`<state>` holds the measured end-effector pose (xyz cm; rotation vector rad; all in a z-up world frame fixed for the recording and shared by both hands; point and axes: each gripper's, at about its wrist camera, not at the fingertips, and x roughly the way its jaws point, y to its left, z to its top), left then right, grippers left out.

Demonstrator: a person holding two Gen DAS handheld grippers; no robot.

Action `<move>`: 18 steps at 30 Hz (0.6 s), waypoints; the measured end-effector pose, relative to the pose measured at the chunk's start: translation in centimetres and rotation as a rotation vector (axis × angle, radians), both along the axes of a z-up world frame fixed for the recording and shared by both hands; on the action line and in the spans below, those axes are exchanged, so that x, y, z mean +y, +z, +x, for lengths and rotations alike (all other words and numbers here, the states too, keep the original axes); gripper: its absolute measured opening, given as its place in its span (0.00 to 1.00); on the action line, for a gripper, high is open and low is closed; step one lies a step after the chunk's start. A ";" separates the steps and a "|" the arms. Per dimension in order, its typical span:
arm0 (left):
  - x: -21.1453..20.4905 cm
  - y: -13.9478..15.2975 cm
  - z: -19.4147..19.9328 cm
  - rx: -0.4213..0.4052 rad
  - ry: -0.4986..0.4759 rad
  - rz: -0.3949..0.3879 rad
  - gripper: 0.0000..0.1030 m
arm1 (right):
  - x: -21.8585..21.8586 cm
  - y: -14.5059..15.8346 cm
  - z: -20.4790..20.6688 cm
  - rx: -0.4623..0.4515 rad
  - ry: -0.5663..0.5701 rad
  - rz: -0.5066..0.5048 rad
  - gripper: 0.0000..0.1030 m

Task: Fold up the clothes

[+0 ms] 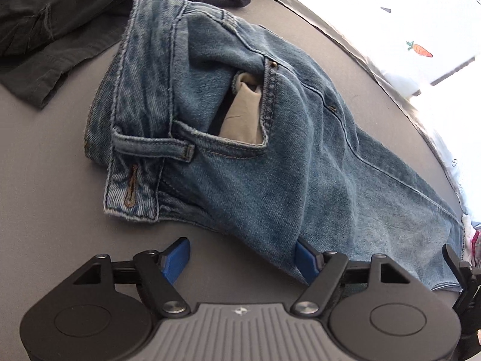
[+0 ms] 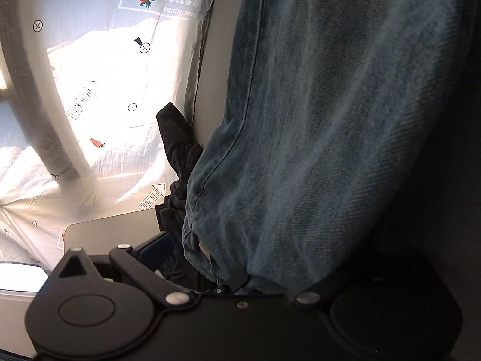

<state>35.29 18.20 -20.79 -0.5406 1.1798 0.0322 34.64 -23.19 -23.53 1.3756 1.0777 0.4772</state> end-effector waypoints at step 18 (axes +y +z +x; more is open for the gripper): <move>2.0 1.1 -4.7 -0.036 0.223 0.004 0.73 | -7.3 7.3 -3.6 -0.108 -0.110 -0.490 1.00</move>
